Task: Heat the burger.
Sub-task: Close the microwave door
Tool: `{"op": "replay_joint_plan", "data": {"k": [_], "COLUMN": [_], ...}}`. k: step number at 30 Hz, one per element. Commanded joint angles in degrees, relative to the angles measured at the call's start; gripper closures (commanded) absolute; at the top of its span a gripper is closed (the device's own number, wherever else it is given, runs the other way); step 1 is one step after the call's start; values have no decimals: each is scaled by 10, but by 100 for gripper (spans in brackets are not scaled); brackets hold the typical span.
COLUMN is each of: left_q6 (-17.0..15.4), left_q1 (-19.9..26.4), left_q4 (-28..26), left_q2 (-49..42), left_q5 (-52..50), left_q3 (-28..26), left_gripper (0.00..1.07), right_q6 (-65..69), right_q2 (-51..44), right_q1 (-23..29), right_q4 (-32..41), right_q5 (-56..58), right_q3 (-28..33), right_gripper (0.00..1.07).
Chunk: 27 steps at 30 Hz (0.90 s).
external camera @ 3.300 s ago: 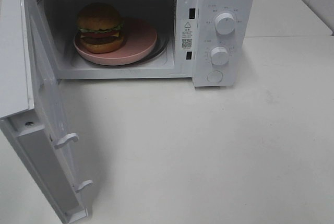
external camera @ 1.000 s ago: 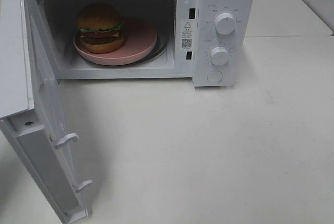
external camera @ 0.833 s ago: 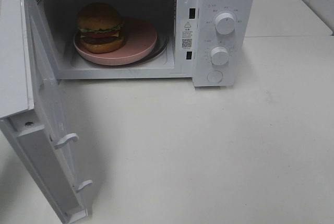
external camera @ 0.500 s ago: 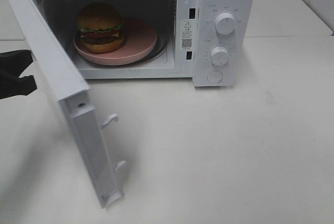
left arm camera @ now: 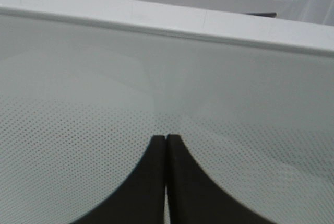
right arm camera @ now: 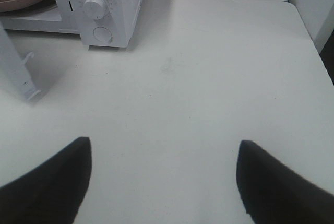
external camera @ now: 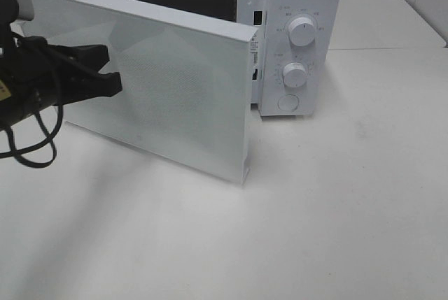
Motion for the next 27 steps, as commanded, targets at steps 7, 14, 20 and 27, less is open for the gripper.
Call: {"op": "replay_joint_plan", "data": {"k": [7,14,20,27], "left_q6": [35,40,40,38], "left_q1": [-53,-78,-89,-90], "left_q4": [-96,-142,-144,-144], "left_q2": [72,112,155,201], "left_q5": [46,66,81,83], "left_q3": [-111,-171,-233,-298], "left_gripper": [107,107,107,107], "right_q6": [-6,-6,-6,-6], "right_q2": [-15,-15,-15,-15], "right_q1": [-3,-3,-3,-3], "right_q4": [0,0,0,0], "right_q5": [-9,-9,-9,-9], "right_q3": [2,2,2,2], "right_gripper": [31,31,31,31]}}
